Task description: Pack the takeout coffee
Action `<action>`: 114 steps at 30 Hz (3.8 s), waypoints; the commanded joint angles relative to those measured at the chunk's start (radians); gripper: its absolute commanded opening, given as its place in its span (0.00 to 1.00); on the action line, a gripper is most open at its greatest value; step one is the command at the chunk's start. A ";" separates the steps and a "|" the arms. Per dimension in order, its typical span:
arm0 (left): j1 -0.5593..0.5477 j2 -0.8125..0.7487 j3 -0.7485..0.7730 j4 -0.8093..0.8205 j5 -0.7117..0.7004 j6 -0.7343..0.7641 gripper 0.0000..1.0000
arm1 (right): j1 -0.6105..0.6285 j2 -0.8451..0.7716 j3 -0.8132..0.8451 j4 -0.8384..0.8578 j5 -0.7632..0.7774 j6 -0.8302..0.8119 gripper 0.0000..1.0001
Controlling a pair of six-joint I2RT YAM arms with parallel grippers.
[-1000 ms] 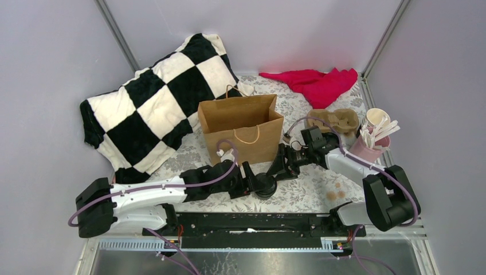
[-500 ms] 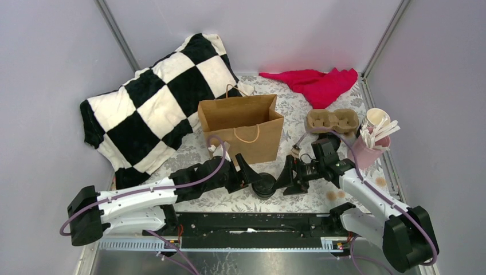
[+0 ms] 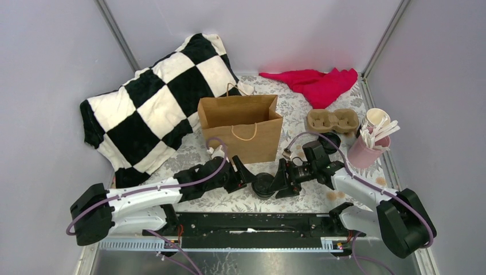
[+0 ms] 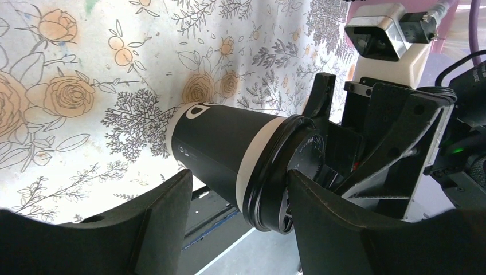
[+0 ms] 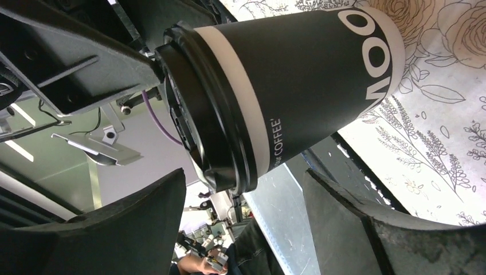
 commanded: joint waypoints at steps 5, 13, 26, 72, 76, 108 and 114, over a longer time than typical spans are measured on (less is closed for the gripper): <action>-0.005 0.030 -0.010 0.055 0.026 0.007 0.66 | 0.009 0.040 -0.058 0.144 -0.028 0.013 0.74; -0.006 0.027 -0.104 -0.015 0.019 -0.038 0.58 | 0.008 0.155 -0.219 0.369 0.107 0.056 0.67; -0.025 0.053 -0.129 -0.050 0.018 -0.012 0.51 | -0.026 0.104 -0.125 0.117 0.222 -0.034 0.65; -0.047 -0.170 -0.101 0.013 0.021 -0.058 0.65 | -0.024 0.124 -0.031 0.070 0.136 -0.087 0.69; -0.048 -0.188 -0.099 0.001 0.009 -0.061 0.65 | -0.024 0.123 -0.037 0.065 0.136 -0.097 0.69; -0.066 0.114 -0.061 -0.249 0.036 -0.002 0.58 | -0.026 0.185 -0.110 0.029 0.267 -0.073 0.68; -0.115 0.231 -0.075 -0.223 0.040 0.002 0.57 | -0.033 0.187 -0.154 0.000 0.360 -0.027 0.68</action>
